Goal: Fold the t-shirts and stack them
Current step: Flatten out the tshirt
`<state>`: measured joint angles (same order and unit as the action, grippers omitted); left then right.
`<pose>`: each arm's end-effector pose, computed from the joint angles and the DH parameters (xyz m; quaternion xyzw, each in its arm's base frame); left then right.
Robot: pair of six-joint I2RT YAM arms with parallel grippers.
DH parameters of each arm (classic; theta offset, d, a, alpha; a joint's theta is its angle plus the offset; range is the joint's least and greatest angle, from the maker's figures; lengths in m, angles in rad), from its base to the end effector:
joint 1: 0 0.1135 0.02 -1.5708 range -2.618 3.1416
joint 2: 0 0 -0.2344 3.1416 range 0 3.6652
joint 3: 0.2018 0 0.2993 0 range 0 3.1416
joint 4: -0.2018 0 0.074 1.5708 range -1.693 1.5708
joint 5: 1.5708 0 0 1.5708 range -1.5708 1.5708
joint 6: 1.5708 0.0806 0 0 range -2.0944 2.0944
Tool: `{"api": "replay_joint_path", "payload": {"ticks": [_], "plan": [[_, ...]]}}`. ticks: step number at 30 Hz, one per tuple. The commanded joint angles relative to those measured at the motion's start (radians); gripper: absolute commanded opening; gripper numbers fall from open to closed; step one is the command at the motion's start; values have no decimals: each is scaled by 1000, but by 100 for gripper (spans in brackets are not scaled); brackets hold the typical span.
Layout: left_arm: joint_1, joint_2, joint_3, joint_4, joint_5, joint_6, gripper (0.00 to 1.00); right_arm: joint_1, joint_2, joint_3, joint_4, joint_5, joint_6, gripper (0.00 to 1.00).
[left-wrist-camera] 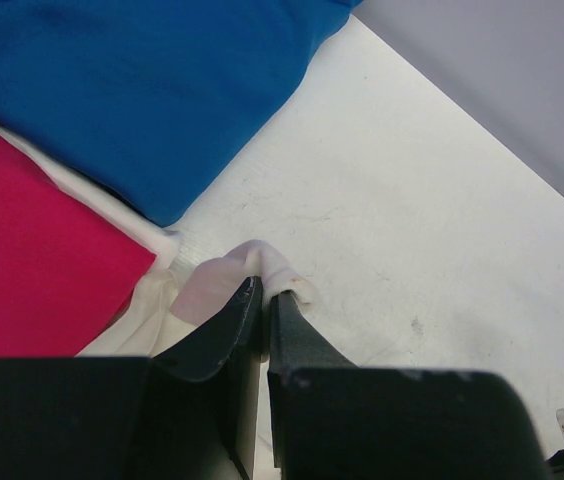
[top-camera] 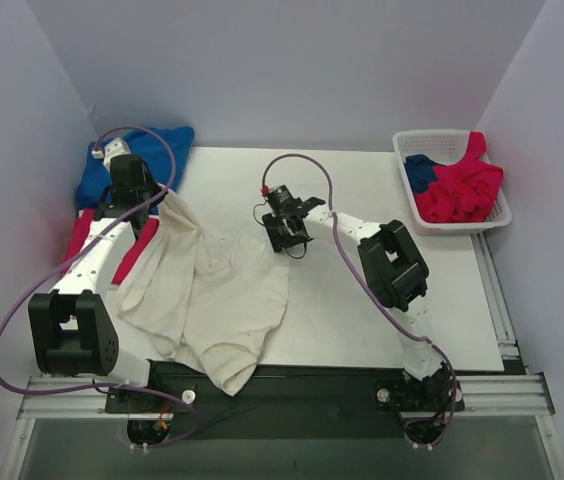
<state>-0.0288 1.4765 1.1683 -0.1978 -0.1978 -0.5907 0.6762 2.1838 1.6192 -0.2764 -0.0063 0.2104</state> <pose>0.4297 0.0035 0.2409 -0.2859 0.8099 -0.0730 0.5070 0.4191 0.3369 0.0838 -0.2167 0.9087 0.1557 0.3211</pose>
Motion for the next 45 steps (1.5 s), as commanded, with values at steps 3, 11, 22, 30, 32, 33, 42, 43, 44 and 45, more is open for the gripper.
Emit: {"api": "replay_joint_path", "payload": {"ticks": [3, 11, 22, 30, 32, 33, 42, 43, 44, 45], "plan": [[10, -24, 2, 43, -8, 6, 0, 54, 65, -55, -185, 32, 0, 30], [12, -36, -1, 43, -5, 6, 0, 7, 79, -24, -265, 141, 32, 25], [12, -44, -4, 44, 1, 5, 0, -38, 74, -2, -299, 163, 60, 0], [12, -44, 4, 38, 8, 5, 0, -40, -25, -36, -293, 268, 83, 0], [10, -50, 13, 34, 11, 5, 0, -44, -89, -50, -294, 288, 83, 0], [12, -51, 16, 31, 14, 5, 0, -49, -113, -58, -293, 299, 83, 0], [3, -100, 85, -2, 93, 3, 0, -181, -473, -62, -349, 396, 26, 0], [0, -107, 96, -3, 101, 6, 0, -203, -499, -39, -365, 405, 9, 0], [-3, -117, 103, -9, 122, 9, 0, -211, -551, -4, -371, 426, -2, 0], [-9, -123, 113, -14, 136, 15, 0, -216, -576, 19, -376, 433, -11, 0]]}}
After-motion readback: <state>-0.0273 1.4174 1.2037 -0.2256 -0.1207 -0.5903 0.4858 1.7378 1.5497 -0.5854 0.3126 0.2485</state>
